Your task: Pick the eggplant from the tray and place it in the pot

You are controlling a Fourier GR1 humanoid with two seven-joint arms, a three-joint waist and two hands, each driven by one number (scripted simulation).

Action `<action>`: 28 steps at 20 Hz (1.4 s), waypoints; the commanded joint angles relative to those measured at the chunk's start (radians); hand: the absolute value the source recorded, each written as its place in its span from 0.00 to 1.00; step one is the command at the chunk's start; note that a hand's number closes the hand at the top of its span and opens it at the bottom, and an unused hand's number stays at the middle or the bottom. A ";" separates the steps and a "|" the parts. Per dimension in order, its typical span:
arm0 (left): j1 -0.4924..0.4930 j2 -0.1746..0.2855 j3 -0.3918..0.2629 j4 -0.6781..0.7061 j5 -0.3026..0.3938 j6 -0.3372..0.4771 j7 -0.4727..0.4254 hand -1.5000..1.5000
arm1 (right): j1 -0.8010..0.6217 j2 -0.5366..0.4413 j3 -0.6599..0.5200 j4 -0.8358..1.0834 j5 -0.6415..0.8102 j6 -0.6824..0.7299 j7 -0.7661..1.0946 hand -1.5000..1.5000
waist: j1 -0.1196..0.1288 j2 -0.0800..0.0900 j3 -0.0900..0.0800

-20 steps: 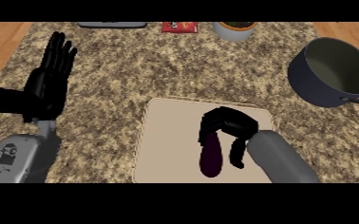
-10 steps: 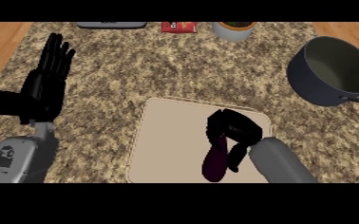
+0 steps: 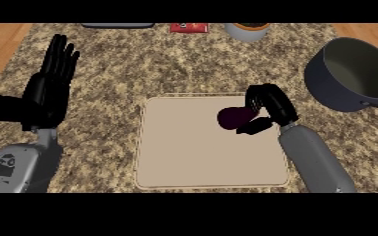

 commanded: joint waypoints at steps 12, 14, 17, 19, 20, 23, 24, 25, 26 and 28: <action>-0.012 -0.017 -0.025 0.023 -0.010 -0.008 -0.005 0.50 | -0.386 -0.151 -0.162 0.207 0.421 -0.527 1.079 1.00 | 0.027 -0.005 0.000; -0.025 -0.021 -0.023 0.018 -0.017 0.010 0.005 0.50 | -0.427 -0.168 -0.145 0.247 0.520 -0.551 1.222 1.00 | 0.023 -0.008 0.003; 0.003 -0.005 -0.010 0.037 -0.014 -0.009 -0.014 0.50 | -0.504 -0.176 -0.114 0.283 0.663 -0.523 1.454 1.00 | 0.018 -0.011 0.006; -0.017 -0.013 0.008 0.063 -0.002 -0.002 -0.006 0.50 | -0.536 -0.175 -0.089 0.282 0.741 -0.449 1.579 1.00 | -0.010 -0.015 0.009; -0.013 -0.005 0.009 0.043 -0.011 0.003 -0.008 0.50 | -0.530 -0.163 -0.075 0.276 0.780 -0.427 1.644 1.00 | -0.010 -0.018 0.011; 0.010 -0.015 -0.001 0.028 -0.024 0.010 -0.012 0.50 | -0.556 -0.125 -0.052 0.227 0.840 -0.280 1.781 1.00 | -0.016 -0.019 0.014; 0.036 0.005 0.022 0.006 0.009 -0.022 -0.010 0.50 | -0.526 -0.128 -0.065 0.208 0.833 -0.256 1.789 1.00 | -0.014 -0.019 0.015; 0.019 0.017 0.037 0.055 0.003 -0.034 -0.035 0.50 | -0.488 -0.143 -0.063 0.144 0.827 -0.240 1.764 1.00 | -0.037 -0.021 0.015; 0.031 0.012 0.036 0.019 0.000 -0.013 -0.012 0.50 | -0.480 -0.175 -0.084 0.130 0.814 -0.199 1.755 1.00 | -0.032 -0.021 0.015; 0.003 -0.026 0.018 0.034 -0.022 0.026 -0.009 0.50 | -0.403 -0.203 -0.094 0.050 0.800 -0.180 1.719 1.00 | -0.046 -0.021 0.016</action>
